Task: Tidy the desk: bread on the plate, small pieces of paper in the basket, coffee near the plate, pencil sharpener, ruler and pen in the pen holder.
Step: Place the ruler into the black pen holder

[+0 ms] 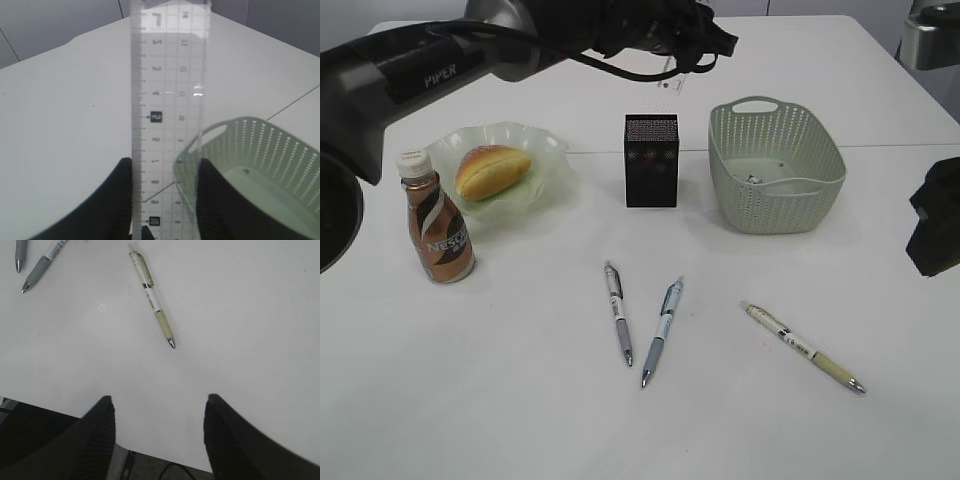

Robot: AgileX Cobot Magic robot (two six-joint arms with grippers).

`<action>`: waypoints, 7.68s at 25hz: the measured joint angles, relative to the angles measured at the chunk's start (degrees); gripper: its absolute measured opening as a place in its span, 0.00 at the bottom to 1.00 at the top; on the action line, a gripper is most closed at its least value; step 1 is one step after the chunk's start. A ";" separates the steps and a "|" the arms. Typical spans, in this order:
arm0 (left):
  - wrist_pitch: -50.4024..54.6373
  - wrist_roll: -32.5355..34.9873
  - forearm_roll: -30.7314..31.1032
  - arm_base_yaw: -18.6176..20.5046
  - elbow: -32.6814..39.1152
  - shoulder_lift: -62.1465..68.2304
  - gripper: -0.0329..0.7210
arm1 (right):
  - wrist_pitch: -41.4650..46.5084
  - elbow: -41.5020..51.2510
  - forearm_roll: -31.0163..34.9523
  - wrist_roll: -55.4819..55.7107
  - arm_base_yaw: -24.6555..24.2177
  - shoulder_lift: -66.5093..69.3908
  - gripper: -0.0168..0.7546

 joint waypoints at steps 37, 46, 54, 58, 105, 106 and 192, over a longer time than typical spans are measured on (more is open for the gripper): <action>49.89 9.82 -9.91 -0.59 -0.22 -21.85 0.39 | 0.10 0.00 -0.26 0.52 0.00 0.00 0.60; 50.11 17.29 -17.88 -0.14 -0.22 -26.95 0.39 | 0.10 0.00 -0.25 2.18 0.00 0.00 0.60; 42.60 17.29 -18.08 1.96 -0.22 -32.86 0.39 | 0.10 0.00 -0.25 2.91 0.00 0.00 0.60; 40.27 17.29 -18.64 3.14 -0.22 -33.58 0.39 | 0.10 0.00 -0.25 2.91 0.00 0.00 0.60; -62.78 17.39 -21.55 3.33 44.00 -12.24 0.39 | 0.10 0.00 -5.63 3.02 0.00 0.00 0.60; -62.88 17.39 -21.55 3.33 44.00 -11.99 0.39 | 0.10 0.00 -5.63 3.02 0.00 0.00 0.60; -32.92 14.82 -22.95 6.14 31.93 -9.83 0.50 | -0.45 0.22 -5.74 3.02 0.00 0.00 0.60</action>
